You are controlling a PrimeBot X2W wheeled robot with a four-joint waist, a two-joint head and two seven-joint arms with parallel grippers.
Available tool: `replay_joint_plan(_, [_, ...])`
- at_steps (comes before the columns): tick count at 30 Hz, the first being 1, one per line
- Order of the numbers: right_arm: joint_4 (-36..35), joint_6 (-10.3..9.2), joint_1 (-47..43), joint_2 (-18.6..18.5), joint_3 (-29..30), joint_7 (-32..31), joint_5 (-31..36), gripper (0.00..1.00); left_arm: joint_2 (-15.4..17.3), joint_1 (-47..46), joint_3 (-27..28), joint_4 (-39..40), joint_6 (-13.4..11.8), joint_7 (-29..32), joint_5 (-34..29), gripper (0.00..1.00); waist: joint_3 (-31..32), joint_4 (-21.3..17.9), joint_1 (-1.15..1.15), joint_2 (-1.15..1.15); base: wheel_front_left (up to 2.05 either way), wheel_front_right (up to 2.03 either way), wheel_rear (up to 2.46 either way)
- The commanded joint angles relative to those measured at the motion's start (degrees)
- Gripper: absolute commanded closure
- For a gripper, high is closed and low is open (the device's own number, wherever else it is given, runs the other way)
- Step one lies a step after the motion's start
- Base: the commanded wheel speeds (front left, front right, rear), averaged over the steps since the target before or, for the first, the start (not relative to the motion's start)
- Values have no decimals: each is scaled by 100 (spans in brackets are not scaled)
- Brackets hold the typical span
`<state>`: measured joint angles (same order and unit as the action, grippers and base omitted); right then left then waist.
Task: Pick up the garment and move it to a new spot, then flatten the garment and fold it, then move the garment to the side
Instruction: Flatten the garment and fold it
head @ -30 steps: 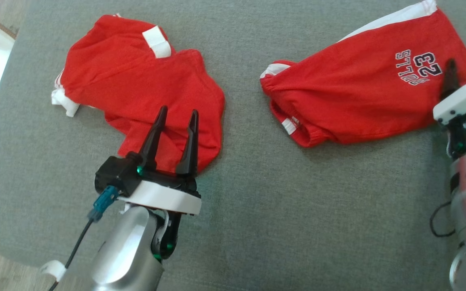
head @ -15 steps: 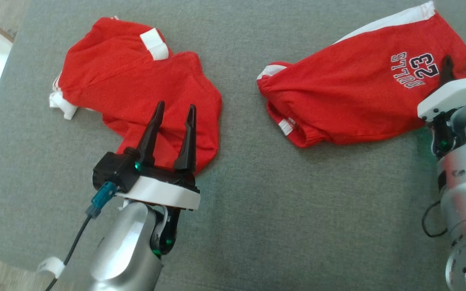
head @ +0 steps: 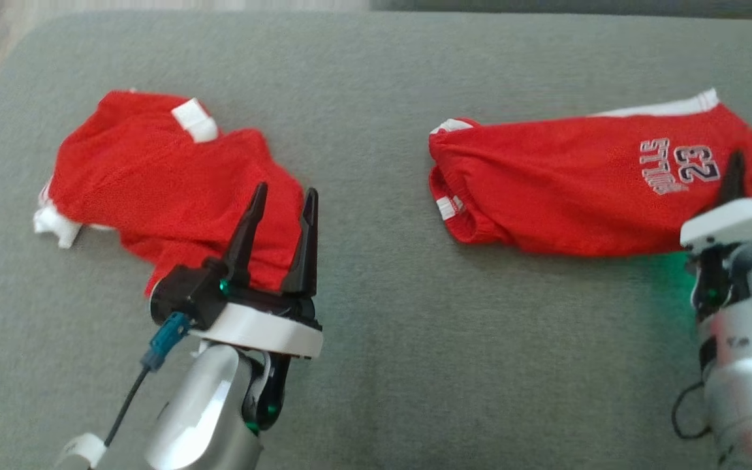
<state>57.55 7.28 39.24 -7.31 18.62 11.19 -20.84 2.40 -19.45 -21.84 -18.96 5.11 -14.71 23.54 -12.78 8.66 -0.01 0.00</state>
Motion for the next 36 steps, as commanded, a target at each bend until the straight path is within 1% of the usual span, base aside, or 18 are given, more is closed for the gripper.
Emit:
replay_joint_plan(1, [-262, 21, -77, 117, -136, 74, -69, 100, 48, -59, 229, 205, 22, -29, -79, 0, 177, -210, 1, 0, 0, 0, 0])
replay_joint_plan(5, [-422, 21, -381, 169, 1, 156, -144, 100, 48, 10, 226, 219, 45, -29, -105, 0, 278, -346, 1, 0, 0, 0, 0])
replay_joint_plan(9, [-630, 21, -711, 311, 180, 242, -266, 100, 48, 76, 165, 262, 76, -29, -120, 0, 354, -470, 1, 0, 0, 0, 0])
replay_joint_plan(14, [-846, 21, -970, 404, 129, 300, -280, 100, 48, 109, 144, 313, 79, -29, -157, 0, 363, -590, 1, 0, 0, 0, 0])
replay_joint_plan(19, [-993, 21, -969, 431, 67, 327, -316, 100, 48, 111, 161, 305, 83, -29, -176, 0, 338, -621, 1, 0, 0, 0, 0])
replay_joint_plan(28, [-1347, 21, -769, 441, -342, 338, -390, 100, 48, 127, 140, 215, 55, -29, -135, 0, 398, -374, 1, 0, 0, 0, 0])
replay_joint_plan(29, [-1422, 21, -725, 442, -522, 331, -465, 100, 48, 146, 121, 189, 51, -29, -98, 0, 428, -296, 1, 0, 0, 0, 0])
replay_joint_plan(36, [-1654, 21, -659, 442, -1307, 336, -857, 100, 48, 217, 106, 103, 26, -29, -1, 0, 530, -29, 1, 0, 0, 0, 0])
